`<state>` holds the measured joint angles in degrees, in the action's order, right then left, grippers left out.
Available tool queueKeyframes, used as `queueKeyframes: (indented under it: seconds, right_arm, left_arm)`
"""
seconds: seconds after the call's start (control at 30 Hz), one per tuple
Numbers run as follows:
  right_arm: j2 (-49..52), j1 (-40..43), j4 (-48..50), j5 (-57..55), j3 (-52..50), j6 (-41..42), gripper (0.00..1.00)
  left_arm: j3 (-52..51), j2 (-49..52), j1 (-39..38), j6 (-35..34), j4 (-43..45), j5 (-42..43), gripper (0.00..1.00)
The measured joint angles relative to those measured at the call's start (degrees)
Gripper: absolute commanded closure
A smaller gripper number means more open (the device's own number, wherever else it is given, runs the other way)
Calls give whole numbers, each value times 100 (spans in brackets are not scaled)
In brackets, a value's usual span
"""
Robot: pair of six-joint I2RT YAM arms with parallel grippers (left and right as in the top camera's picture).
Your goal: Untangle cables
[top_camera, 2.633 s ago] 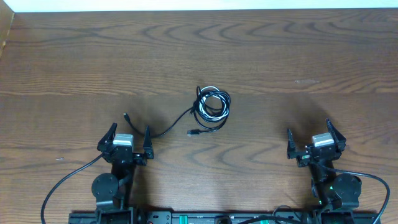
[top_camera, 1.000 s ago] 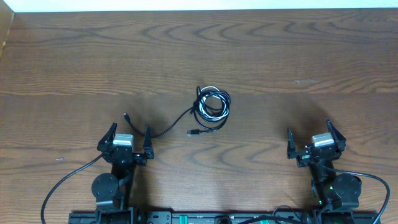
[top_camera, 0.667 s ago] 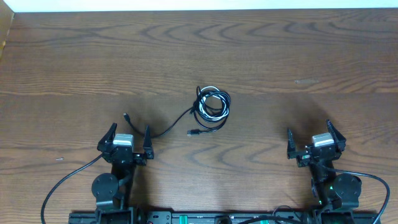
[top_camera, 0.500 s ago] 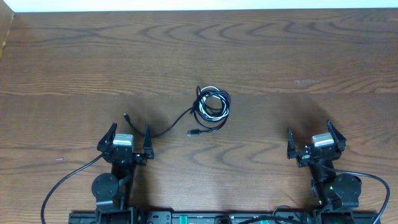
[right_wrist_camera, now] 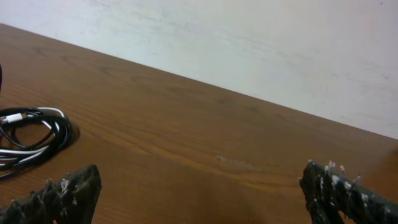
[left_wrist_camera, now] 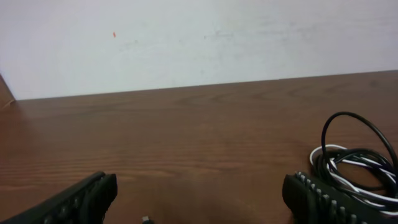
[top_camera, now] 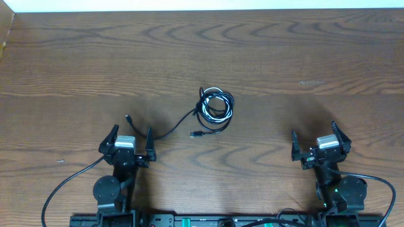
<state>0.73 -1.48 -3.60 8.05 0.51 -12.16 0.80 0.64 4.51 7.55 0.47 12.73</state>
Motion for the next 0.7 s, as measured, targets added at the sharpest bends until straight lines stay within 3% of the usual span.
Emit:
queueKeyframes:
  seconds: [0.3, 0.7]
  right_arm:
    - [0, 0, 2, 0, 0, 0, 1]
    - [0, 0, 0, 0, 0, 0, 1]
  left_arm:
    - [59, 17, 0, -160, 728, 50, 9]
    - [1530, 37, 0, -175, 542, 229, 9]
